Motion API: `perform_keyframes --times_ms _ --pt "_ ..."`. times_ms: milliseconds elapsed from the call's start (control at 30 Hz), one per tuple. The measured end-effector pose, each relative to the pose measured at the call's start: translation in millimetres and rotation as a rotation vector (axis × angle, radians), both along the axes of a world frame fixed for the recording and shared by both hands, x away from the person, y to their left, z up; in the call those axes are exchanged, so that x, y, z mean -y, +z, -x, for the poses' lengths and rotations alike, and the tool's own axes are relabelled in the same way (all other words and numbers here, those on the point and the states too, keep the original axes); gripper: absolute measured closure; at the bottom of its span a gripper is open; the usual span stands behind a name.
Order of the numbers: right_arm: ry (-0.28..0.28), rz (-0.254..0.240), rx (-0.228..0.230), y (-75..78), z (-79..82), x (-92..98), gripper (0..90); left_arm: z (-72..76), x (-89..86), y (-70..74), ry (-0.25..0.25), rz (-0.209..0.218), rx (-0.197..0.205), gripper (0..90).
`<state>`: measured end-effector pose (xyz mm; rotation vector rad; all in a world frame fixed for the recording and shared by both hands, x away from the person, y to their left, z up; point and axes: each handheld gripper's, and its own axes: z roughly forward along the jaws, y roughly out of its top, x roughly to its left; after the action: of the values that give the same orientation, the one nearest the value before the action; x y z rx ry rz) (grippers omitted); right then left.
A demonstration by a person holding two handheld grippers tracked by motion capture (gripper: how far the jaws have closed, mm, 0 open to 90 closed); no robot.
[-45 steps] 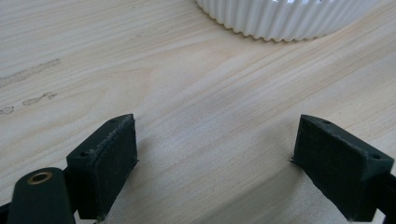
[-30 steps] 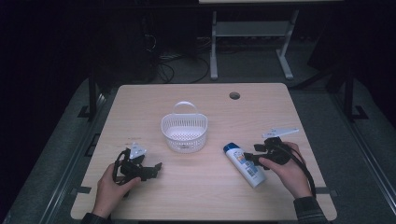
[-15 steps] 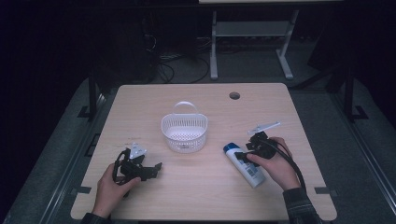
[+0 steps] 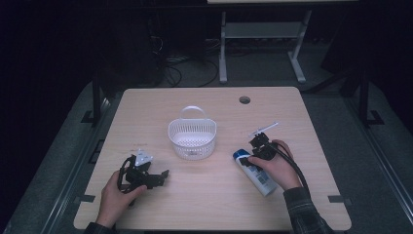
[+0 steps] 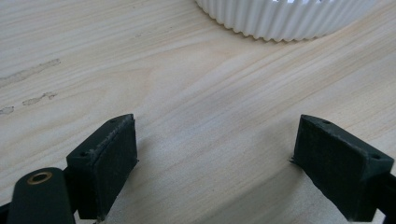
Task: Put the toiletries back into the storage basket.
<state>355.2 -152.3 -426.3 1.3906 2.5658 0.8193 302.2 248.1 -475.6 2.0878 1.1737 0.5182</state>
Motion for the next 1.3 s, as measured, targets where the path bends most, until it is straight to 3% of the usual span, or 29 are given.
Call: perform_keyframes --times_ms 733,933,1100,1300 --pt "-0.001 0.081 -0.070 -22.0 -11.7 -16.5 29.7 0.2 0.0 0.0 -0.004 0.000 0.001 12.6" --pt "0.008 0.112 -0.054 -22.9 -10.8 -20.4 31.5 0.3 0.0 0.0 -0.004 0.000 0.001 12.6" --pt "0.029 0.171 -0.017 -24.3 -7.7 -26.5 31.1 0.3 0.1 0.0 -0.003 0.001 0.001 12.6" --pt "0.030 0.173 -0.019 -23.6 -7.7 -27.2 33.8 0.5 0.1 0.0 -0.004 0.001 0.000 12.6"
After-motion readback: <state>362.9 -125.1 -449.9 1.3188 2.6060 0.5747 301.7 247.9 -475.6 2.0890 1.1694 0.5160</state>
